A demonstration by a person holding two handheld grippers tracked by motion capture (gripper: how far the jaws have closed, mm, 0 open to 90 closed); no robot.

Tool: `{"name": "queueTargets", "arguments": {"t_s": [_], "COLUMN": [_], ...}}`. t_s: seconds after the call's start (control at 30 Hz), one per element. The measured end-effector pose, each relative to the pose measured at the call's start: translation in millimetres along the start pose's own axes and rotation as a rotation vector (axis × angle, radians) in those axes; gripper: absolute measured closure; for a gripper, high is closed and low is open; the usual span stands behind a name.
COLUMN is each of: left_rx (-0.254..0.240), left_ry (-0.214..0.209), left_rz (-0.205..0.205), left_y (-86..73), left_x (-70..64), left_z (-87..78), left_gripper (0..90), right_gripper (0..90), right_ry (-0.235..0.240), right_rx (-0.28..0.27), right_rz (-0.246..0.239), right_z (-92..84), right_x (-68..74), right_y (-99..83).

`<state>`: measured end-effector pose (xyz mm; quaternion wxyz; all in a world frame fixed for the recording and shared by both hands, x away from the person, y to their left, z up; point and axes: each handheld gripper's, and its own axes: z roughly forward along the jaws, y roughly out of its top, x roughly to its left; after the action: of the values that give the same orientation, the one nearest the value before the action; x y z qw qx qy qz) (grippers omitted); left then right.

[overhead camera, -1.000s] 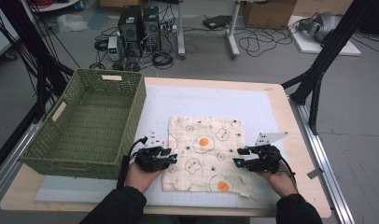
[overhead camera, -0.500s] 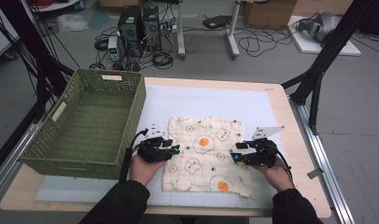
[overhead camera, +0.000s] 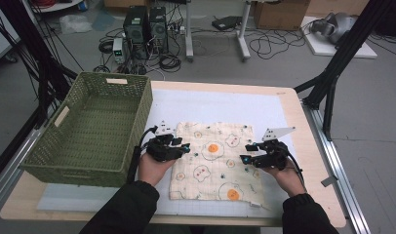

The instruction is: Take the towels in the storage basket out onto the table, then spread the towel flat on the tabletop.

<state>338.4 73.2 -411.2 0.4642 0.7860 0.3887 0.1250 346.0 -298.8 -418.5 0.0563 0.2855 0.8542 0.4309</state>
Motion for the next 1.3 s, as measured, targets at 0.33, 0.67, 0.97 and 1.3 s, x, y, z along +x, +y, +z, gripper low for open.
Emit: {"name": "queueTargets", "arguments": {"t_s": [0.33,0.67,0.97,1.3], "left_rx": [0.008,0.057,0.07,0.075], "left_ry": [0.009,0.035,0.119,0.236], "left_rz": [0.006,0.006,-0.074,-0.104], "left_y": [-0.4,-3.8,2.6,3.6], "left_x": [-0.6,5.4,26.2,32.1], "left_z": [0.5,11.8,41.1,62.7], "left_gripper": [57.2,59.1,69.1,86.7], "right_gripper": [43.5,53.5,61.0,81.4], "right_ry": [-0.013,-0.065,-0.196,-0.286], "right_rx": [0.008,0.068,0.086,0.13], "right_rz": [0.0,-0.003,0.049,0.1], "right_z": [-2.2,3.5,14.8,40.2], "right_x": [0.9,-5.8,-44.5,-76.8], "right_y": [-1.0,-4.6,18.6,24.1]}}
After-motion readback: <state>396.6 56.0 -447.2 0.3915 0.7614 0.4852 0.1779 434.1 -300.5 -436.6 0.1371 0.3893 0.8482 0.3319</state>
